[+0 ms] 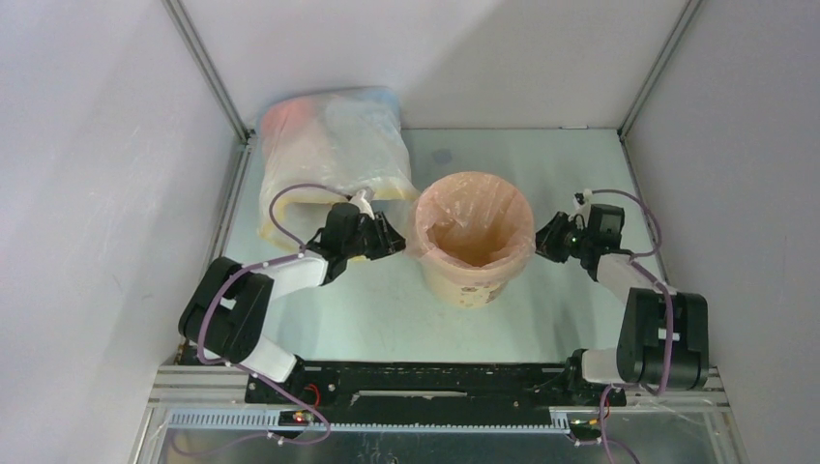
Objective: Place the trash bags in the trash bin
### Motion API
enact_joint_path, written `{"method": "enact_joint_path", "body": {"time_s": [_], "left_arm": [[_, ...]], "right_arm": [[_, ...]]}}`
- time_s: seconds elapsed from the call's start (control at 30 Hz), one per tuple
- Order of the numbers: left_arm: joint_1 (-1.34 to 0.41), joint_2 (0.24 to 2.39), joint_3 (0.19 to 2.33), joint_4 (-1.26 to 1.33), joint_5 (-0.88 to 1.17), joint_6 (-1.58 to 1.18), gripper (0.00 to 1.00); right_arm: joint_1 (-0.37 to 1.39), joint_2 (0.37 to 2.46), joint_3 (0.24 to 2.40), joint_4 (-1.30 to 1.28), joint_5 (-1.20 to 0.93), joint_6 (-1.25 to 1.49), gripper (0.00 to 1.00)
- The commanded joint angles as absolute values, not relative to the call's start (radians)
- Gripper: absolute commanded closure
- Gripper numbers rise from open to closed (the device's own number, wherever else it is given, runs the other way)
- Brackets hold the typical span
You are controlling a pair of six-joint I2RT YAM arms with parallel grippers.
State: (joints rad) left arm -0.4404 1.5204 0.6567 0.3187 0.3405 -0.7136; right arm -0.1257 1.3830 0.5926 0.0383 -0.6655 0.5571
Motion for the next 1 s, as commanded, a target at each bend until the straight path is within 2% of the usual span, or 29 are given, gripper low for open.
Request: {"method": "enact_joint_path", "body": {"time_s": [0.0,0.17,0.27,0.4,0.5,0.6,0.8,0.97], "left_arm": [[-0.442,1.41,0.694,0.215,0.24,-0.627,0.57],[-0.443,1.276,0.7,0.092,0.147,-0.583,0.44],[-0.443,1.218,0.708,0.028,0.118,-0.57,0.4],[-0.445,1.121,0.722,-0.061,0.092,-0.554,0.38],[-0.446,1.049,0.733,-0.084,0.106,-0.549,0.38],[-0.452,1.003,0.742,-0.092,0.138,-0.564,0.38],[-0.513,0.955,0.807,-0.127,0.167,-0.544,0.34],[-0.596,1.003,0.934,-0.258,0.069,-0.479,0.29]], "right_arm": [[-0.15,1.229,0.615,-0.049,-0.607,0.532,0.7],[-0.148,1.065,0.705,-0.253,-0.462,0.467,0.55],[-0.142,0.973,0.769,-0.358,-0.396,0.427,0.53],[-0.104,0.853,0.871,-0.46,-0.337,0.362,0.62],[-0.027,0.823,0.96,-0.528,-0.295,0.339,0.8],[0.131,0.847,1.051,-0.598,-0.231,0.327,0.99],[0.43,0.98,1.172,-0.664,-0.086,0.265,1.0],[0.604,1.138,1.251,-0.751,0.042,0.226,1.0]]}}
